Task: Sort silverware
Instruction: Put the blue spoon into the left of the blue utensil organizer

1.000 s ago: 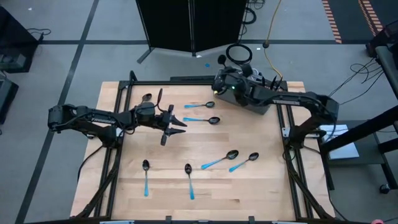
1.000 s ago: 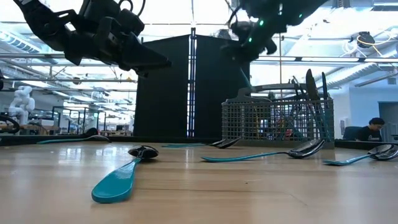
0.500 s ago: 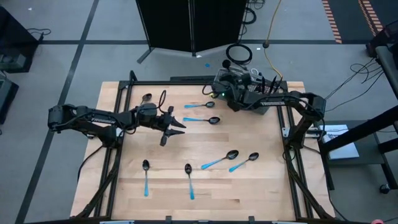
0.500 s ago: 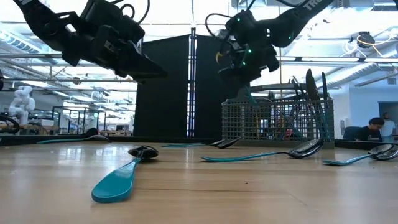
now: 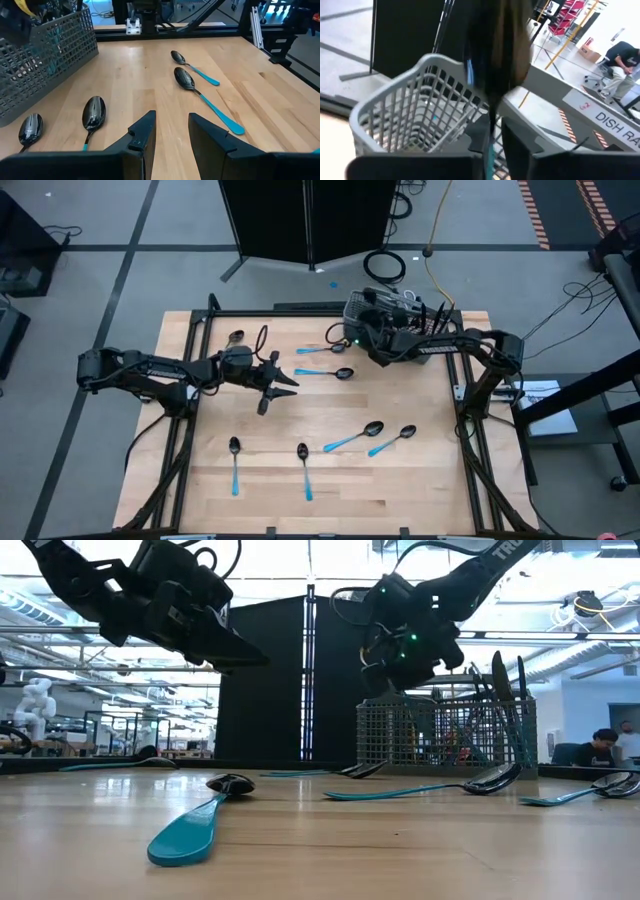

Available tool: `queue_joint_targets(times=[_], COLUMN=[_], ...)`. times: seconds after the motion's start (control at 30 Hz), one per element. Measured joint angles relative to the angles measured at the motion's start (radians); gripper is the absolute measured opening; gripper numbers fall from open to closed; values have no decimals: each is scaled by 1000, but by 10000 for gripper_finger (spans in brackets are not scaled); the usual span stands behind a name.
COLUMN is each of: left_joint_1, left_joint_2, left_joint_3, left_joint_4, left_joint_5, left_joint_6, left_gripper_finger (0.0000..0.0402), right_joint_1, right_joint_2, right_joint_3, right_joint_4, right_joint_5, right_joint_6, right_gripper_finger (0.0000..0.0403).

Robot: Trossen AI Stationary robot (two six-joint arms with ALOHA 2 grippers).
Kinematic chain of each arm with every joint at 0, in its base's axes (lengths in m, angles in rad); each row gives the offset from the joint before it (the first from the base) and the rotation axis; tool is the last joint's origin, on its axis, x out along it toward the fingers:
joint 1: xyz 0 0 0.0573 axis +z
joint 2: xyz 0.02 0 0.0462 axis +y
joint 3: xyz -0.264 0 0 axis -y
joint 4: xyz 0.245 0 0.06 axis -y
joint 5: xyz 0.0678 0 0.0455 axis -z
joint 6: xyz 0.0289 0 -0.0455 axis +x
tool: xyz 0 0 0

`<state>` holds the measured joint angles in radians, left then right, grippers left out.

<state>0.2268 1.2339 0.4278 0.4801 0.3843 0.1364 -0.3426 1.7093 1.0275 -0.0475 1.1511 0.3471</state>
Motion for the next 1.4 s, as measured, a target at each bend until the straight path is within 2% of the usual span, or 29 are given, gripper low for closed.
queue_joint_targets(times=[0.27, 0.47, 0.6, 0.7, 0.83, 0.97, 1.03, 1.2, 1.4], left_joint_1=[0, 0, 0, 0, 0, 0, 0, 0, 0], left_joint_2=[0, 0, 0, 1, 2, 2, 2, 2, 3], left_joint_3=[0, 0, 0, 0, 0, 0, 0, 0, 0], left_joint_4=[0, 0, 1, -2, -21, -24, -23, -23, -6], left_joint_5=[0, 0, -6, -23, -23, -26, -26, -26, -26], left_joint_6=[1, 1, 2, 5, 5, 8, 11, 10, 3], left_gripper_finger=[111, 111, 111, 111, 111, 111, 111, 111, 111], right_joint_1=[23, 74, 108, 134, 168, 225, 271, 402, 540], right_joint_2=[-8, -34, -57, -67, -68, -66, -65, -66, -64], right_joint_3=[22, 126, 225, 312, 428, 433, 426, 371, 272], right_joint_4=[-11, -10, -98, -270, -563, -757, -840, -955, -961], right_joint_5=[-4, -15, -142, -273, -542, -817, -872, -933, -1047], right_joint_6=[-134, -318, -363, -282, -110, -20, 13, 84, 149], right_gripper_finger=[108, 138, 141, 140, 140, 140, 140, 139, 139])
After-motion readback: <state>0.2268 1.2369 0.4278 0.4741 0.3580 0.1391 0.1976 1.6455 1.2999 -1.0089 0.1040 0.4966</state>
